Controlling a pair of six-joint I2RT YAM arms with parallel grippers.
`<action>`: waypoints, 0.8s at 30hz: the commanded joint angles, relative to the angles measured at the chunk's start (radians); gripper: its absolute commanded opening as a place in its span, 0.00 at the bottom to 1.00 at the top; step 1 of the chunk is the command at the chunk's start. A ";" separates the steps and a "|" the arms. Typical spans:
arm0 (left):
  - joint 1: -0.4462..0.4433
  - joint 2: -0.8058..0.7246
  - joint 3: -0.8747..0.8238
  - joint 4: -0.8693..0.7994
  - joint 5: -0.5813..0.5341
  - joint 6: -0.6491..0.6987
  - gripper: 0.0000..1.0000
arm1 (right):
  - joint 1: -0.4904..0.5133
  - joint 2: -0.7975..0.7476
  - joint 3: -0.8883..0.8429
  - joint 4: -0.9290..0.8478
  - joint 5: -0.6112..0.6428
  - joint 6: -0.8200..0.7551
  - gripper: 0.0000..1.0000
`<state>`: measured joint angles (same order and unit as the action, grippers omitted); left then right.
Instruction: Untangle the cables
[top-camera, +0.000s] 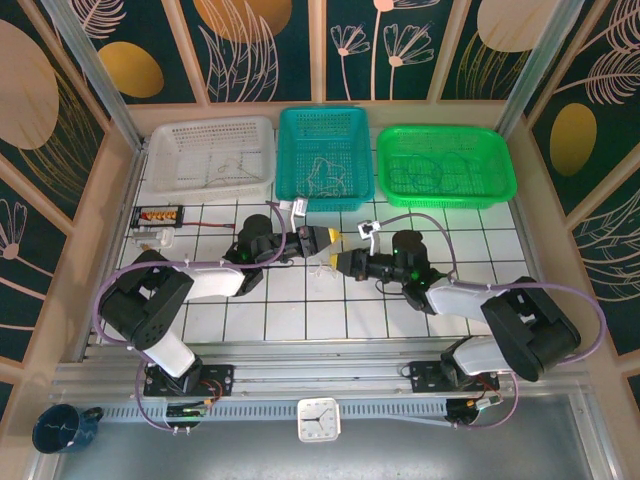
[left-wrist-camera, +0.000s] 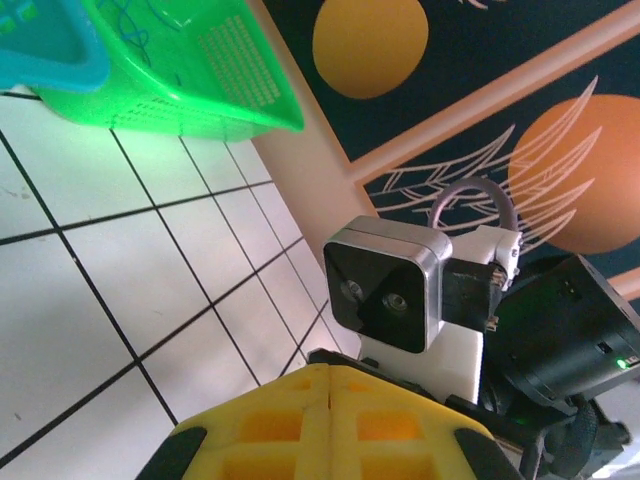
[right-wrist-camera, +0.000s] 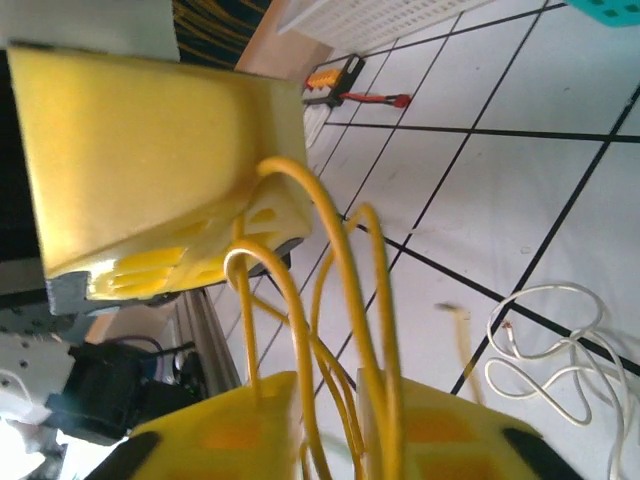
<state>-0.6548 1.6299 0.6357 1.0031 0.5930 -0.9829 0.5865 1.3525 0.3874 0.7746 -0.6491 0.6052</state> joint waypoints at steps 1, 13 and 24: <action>-0.005 -0.047 -0.025 0.067 -0.095 -0.020 0.00 | -0.033 -0.064 -0.024 0.010 0.011 -0.007 0.36; -0.005 -0.125 -0.053 0.083 -0.210 -0.042 0.00 | -0.139 -0.202 -0.074 -0.075 0.018 -0.031 0.54; -0.006 -0.130 -0.046 0.063 -0.183 -0.031 0.00 | -0.138 -0.180 -0.054 -0.065 0.025 -0.038 0.63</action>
<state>-0.6548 1.5227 0.5907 1.0401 0.3931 -1.0157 0.4522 1.1660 0.3241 0.6983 -0.6292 0.5884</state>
